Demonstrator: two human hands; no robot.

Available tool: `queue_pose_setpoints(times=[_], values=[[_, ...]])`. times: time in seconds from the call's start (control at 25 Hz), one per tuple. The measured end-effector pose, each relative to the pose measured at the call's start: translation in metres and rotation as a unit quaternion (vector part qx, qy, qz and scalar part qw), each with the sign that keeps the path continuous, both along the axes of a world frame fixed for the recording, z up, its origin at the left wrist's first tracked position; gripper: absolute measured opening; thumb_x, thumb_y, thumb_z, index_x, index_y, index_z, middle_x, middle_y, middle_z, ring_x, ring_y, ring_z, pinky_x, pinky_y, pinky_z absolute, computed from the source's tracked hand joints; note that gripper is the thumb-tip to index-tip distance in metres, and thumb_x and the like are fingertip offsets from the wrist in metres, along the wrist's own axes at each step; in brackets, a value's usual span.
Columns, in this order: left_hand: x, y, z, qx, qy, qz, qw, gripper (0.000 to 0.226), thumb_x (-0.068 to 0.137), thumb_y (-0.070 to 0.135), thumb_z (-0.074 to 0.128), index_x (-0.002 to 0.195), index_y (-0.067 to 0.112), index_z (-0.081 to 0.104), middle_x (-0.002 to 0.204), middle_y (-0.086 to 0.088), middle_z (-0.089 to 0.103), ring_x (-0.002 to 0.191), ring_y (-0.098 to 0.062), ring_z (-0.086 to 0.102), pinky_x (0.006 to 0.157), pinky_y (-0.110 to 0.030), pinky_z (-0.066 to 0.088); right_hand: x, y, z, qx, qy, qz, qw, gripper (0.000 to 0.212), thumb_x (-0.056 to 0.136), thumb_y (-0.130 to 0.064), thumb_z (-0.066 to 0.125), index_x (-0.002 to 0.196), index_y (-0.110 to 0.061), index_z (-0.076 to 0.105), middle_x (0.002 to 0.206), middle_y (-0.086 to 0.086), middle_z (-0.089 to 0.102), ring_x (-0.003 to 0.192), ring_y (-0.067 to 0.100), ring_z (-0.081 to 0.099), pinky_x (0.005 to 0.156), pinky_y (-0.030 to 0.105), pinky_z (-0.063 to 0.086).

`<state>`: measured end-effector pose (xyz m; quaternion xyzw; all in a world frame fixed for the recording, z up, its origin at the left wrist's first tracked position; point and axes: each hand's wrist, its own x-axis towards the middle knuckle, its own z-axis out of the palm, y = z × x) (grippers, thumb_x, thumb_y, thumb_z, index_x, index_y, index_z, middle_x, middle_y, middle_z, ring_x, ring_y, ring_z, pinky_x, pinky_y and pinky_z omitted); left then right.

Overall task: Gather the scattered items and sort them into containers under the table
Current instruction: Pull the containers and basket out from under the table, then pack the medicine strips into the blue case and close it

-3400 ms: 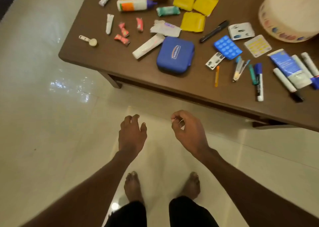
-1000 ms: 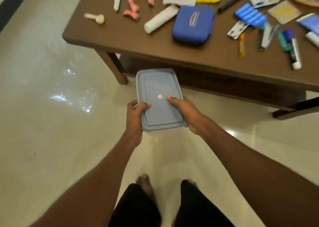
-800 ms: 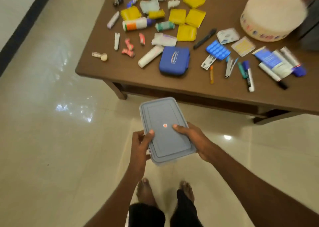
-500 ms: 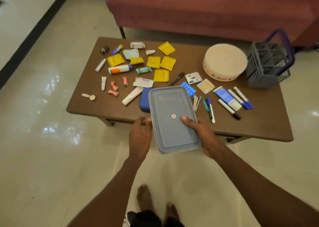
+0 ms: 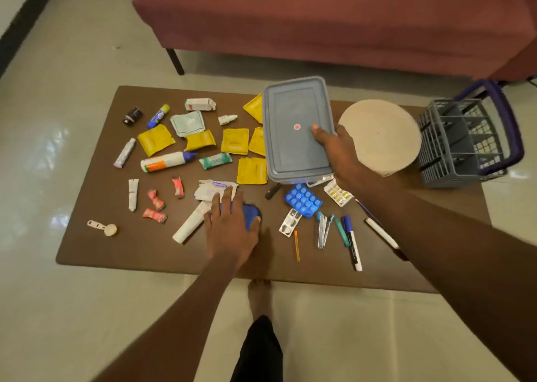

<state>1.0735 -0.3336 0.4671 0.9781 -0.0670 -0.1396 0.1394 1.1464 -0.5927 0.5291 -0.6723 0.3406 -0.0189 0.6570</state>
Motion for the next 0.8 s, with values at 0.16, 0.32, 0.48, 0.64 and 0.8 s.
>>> queue_pose_setpoints(times=[0.16, 0.32, 0.48, 0.64, 0.8], values=[[0.027, 0.004, -0.021, 0.001, 0.001, -0.006, 1.0, 0.074, 0.098, 0.059, 0.05, 0.159, 0.023, 0.028, 0.168, -0.003, 0.024, 0.155, -0.026, 0.019, 0.123, -0.05, 0.022, 0.074, -0.014, -0.031, -0.016, 0.038, -0.043, 0.998, 0.048, 0.095, -0.042, 0.068, 0.133, -0.016, 0.055, 0.117, 0.001, 0.065, 0.096, 0.013, 0.065, 0.072, 0.027, 0.052], [0.033, -0.003, -0.028, 0.007, 0.027, 0.0, 1.0, 0.073, 0.097, 0.059, 0.051, 0.157, 0.022, 0.031, 0.166, -0.002, 0.028, 0.154, -0.026, 0.022, 0.122, -0.051, 0.023, 0.104, -0.034, -0.044, -0.049, 0.082, -0.074, 0.993, 0.054, 0.096, -0.047, 0.064, 0.139, -0.017, 0.05, 0.124, 0.003, 0.062, 0.109, 0.024, 0.063, 0.095, 0.04, 0.055], [0.026, -0.012, -0.026, 0.004, 0.03, 0.044, 0.999, 0.069, 0.097, 0.055, 0.055, 0.153, 0.02, 0.037, 0.162, -0.005, 0.035, 0.151, -0.028, 0.027, 0.121, -0.052, 0.028, 0.114, -0.048, -0.046, -0.079, 0.133, -0.058, 0.986, 0.057, 0.097, -0.049, 0.061, 0.143, -0.017, 0.047, 0.132, 0.006, 0.06, 0.119, 0.029, 0.06, 0.103, 0.042, 0.051], [0.023, -0.023, -0.019, 0.006, 0.034, 0.076, 0.997, 0.068, 0.096, 0.055, 0.057, 0.151, 0.019, 0.038, 0.16, -0.006, 0.037, 0.15, -0.028, 0.029, 0.121, -0.052, 0.028, 0.115, -0.047, -0.046, -0.151, 0.196, -0.032, 0.968, 0.054, 0.102, -0.041, 0.056, 0.144, -0.009, 0.045, 0.143, 0.013, 0.056, 0.128, 0.034, 0.056, 0.104, 0.04, 0.045], [0.017, -0.023, -0.017, 0.006, 0.04, 0.091, 0.995, 0.073, 0.096, 0.058, 0.054, 0.155, 0.018, 0.035, 0.162, -0.006, 0.035, 0.151, -0.027, 0.026, 0.123, -0.05, 0.026, 0.107, -0.05, -0.045, -0.192, 0.225, 0.007, 0.955, 0.054, 0.102, -0.039, 0.056, 0.143, -0.005, 0.046, 0.144, 0.015, 0.056, 0.131, 0.036, 0.055, 0.107, 0.041, 0.045]])
